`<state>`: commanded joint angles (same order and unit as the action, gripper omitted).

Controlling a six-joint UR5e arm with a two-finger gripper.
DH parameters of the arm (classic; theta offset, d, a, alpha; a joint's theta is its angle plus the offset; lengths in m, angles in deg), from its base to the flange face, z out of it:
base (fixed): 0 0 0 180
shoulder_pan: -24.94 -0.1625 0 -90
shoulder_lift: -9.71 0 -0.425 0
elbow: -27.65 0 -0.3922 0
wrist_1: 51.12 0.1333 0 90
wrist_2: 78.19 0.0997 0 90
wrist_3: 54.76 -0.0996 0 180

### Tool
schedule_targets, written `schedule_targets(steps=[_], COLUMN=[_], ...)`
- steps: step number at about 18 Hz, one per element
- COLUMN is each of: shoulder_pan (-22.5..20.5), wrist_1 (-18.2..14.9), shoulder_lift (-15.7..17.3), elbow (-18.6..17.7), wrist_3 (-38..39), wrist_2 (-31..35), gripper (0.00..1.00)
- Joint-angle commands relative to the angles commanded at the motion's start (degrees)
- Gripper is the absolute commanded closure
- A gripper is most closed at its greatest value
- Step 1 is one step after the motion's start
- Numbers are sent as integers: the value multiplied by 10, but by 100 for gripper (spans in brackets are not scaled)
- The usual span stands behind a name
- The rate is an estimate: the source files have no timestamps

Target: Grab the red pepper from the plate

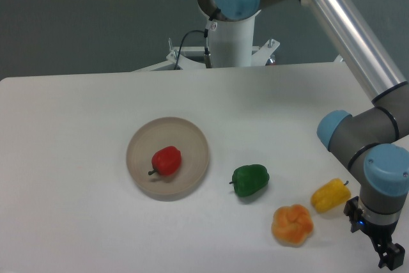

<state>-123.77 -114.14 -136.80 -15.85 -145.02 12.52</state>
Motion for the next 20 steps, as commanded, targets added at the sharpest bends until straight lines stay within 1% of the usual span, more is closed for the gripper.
schedule_targets(steps=[3, 7, 9, 10, 11, 12, 14, 15, 16, 18, 19, 20], shoulder_pan=[8, 12, 25, 29, 30, 37, 43, 51, 57, 59, 64, 68], wrist_1=[0, -1, -1, -2, -2, -2, -6, -10, -16, -18, -18, -18], shoulder_lift=[0, 6, 18, 26, 37, 56, 79, 97, 123, 156, 184, 204], elbow=[-1, -11, -24, -32, -47, -73, -95, -119, -150, -189, -220, -243], wrist_3=[0, 0, 8, 24, 45, 70, 105, 147, 187, 213, 220, 222], wrist_2=[-1, -14, -14, -13, -12, -16, -24, -30, -32, -48, -54, -54], gripper=[0, 0, 0, 0, 0, 0, 0, 0, 0, 0, 0, 0])
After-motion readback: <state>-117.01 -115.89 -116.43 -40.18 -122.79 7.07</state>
